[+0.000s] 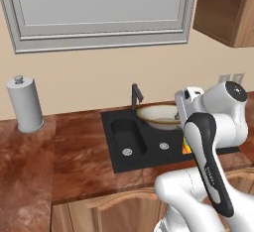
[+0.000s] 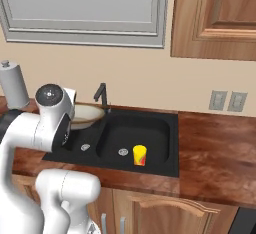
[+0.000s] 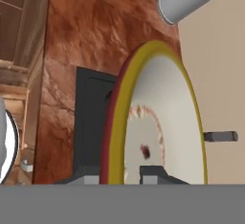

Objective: Place the bowl in the left basin and the cup in the right basin of the sink.

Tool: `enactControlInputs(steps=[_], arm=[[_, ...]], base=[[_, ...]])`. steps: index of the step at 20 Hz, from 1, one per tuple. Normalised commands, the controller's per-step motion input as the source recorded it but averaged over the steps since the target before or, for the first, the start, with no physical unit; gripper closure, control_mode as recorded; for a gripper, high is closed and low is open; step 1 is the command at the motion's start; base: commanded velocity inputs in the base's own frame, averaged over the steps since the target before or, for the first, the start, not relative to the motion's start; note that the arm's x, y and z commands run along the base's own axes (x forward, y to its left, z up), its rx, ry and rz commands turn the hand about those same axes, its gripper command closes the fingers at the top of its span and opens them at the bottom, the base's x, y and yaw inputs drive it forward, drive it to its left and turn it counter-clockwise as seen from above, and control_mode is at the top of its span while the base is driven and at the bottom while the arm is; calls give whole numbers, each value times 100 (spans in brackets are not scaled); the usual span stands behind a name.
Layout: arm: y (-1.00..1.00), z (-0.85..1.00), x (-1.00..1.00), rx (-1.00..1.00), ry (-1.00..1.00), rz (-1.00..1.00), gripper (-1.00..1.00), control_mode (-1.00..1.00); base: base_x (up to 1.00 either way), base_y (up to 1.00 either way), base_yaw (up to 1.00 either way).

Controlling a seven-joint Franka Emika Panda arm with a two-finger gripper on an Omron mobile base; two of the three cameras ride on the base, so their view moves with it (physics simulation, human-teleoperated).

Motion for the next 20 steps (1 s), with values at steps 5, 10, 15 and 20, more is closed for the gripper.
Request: enactControlInputs(steps=[5,10,15,20], arm=[[43,-17,16,0,0,7,100,-100],[31,-13,49,0,0,2,100,-100],[23,-21,68,0,0,0,100,-100],[20,-27,53,0,0,0,100,-100]], base=[[0,0,0],[0,0,0],[0,0,0],[0,0,0]])
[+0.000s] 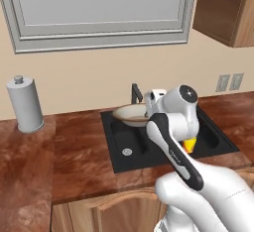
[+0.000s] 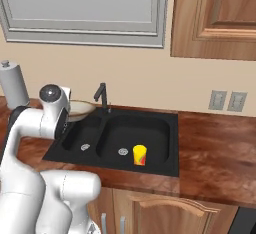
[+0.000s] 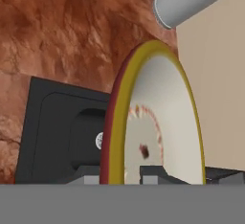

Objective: Place the bowl in the left basin and the cup in the right basin of the sink.

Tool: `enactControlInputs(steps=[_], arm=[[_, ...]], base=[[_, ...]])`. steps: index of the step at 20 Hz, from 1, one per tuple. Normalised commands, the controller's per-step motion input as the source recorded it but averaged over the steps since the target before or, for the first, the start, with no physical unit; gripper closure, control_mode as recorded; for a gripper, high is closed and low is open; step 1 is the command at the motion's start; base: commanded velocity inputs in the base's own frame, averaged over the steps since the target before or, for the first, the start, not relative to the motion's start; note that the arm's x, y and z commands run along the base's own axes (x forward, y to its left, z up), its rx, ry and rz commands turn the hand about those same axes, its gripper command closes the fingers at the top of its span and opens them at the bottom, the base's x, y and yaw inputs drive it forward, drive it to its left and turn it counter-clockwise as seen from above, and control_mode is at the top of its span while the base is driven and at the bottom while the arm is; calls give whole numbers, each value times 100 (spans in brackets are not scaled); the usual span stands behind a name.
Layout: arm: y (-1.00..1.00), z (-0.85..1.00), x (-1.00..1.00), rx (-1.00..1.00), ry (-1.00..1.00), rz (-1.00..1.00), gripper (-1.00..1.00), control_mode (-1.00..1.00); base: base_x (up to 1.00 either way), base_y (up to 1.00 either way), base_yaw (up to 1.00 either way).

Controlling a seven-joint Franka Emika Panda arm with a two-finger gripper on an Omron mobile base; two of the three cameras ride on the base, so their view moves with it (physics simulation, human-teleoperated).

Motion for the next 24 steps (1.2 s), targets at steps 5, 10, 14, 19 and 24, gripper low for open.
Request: enactControlInputs(steps=[5,10,14,19,24], arm=[[14,-35,39,0,0,0,100,-100],[4,-50,35,0,0,0,100,-100],[0,-48,29,0,0,0,100,-100],[0,-46,26,0,0,0,100,-100],[0,-41,33,0,0,0,100,-100]], base=[[0,0,0],[0,0,0],[0,0,0],[0,0,0],[0,0,0]])
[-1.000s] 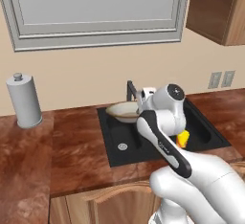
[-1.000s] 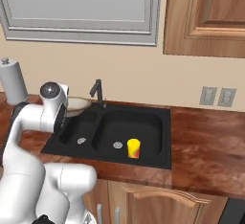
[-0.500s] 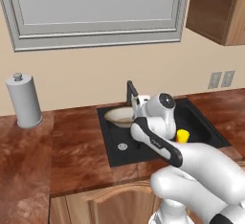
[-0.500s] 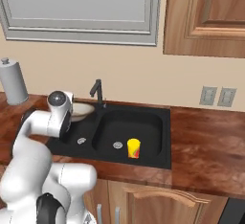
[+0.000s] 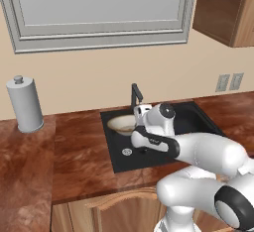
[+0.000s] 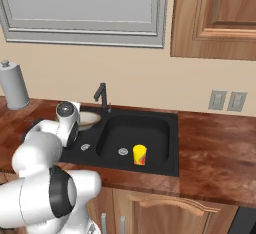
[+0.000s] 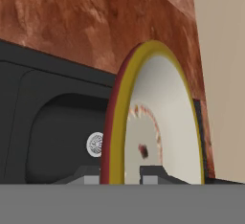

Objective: Place the bowl in the left basin and the cup in the right basin of the sink.

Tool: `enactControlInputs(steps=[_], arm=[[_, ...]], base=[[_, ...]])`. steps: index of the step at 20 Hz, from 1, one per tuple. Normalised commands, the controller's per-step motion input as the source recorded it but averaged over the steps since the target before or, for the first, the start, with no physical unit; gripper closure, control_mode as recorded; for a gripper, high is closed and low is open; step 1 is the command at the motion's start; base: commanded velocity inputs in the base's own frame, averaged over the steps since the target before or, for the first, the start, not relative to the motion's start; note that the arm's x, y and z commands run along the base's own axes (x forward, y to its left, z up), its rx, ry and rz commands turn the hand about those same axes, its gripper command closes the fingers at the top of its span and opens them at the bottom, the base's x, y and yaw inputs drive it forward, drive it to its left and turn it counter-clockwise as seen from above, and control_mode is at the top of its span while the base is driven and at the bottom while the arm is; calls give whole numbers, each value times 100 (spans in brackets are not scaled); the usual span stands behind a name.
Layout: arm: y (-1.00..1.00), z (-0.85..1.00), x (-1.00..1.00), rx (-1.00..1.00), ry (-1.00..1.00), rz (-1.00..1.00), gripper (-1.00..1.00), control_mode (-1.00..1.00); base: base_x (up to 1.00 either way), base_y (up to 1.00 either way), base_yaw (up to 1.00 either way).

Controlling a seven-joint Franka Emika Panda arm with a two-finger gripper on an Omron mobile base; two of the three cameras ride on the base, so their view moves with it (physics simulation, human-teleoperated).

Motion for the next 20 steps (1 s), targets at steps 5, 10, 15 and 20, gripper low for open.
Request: enactControlInputs(steps=[5,10,15,20], arm=[[0,-36,25,0,0,0,100,-100],[0,-35,26,0,0,0,100,-100],[2,-25,25,0,0,0,100,-100],[3,-16,26,0,0,0,100,-100]], base=[[0,0,0],[0,0,0],[0,0,0],[0,0,0]])
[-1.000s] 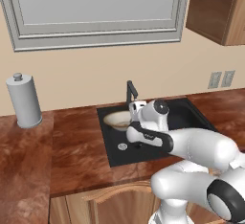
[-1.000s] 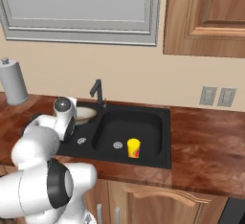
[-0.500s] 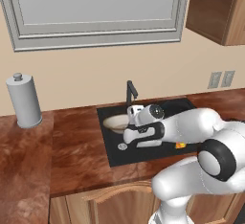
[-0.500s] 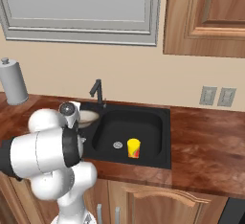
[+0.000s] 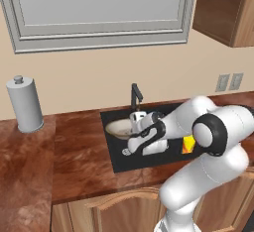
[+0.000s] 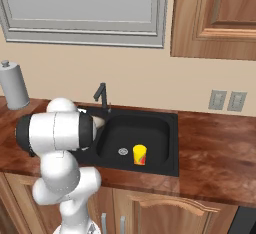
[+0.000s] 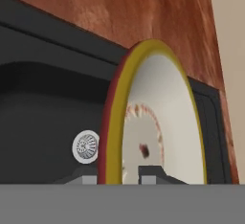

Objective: Place the bowl in the left basin and the cup in the right basin of the sink.

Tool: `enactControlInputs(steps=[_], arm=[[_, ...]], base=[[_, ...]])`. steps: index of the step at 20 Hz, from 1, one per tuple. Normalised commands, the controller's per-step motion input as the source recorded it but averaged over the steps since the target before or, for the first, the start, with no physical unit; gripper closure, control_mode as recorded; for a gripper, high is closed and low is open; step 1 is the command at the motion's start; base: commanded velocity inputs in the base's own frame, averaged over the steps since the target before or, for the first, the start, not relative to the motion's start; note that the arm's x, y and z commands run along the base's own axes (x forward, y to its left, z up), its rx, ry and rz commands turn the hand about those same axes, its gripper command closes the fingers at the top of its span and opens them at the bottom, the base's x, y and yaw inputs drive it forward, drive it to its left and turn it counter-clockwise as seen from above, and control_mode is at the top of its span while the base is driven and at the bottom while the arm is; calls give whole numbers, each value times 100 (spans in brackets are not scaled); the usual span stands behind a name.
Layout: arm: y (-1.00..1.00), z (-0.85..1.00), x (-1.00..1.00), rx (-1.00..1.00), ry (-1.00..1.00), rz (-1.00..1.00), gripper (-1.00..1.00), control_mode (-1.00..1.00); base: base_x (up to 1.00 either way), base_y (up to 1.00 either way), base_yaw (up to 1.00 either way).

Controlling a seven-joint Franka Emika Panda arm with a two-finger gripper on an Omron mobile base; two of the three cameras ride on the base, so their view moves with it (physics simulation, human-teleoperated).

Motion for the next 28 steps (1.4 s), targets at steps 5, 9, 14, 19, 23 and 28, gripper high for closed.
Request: enactControlInputs(steps=[5,9,14,19,23,28], arm=[[7,-15,25,0,0,0,100,-100],[7,-12,23,0,2,0,100,-100],[0,0,2,0,2,0,100,-100],[0,0,0,0,0,0,-100,-100],[0,0,0,0,0,0,-100,-100],[0,10,0,0,-2,0,-100,-100]], base=[[0,0,0],[0,0,0],[0,0,0],[0,0,0],[0,0,0],[0,0,0]])
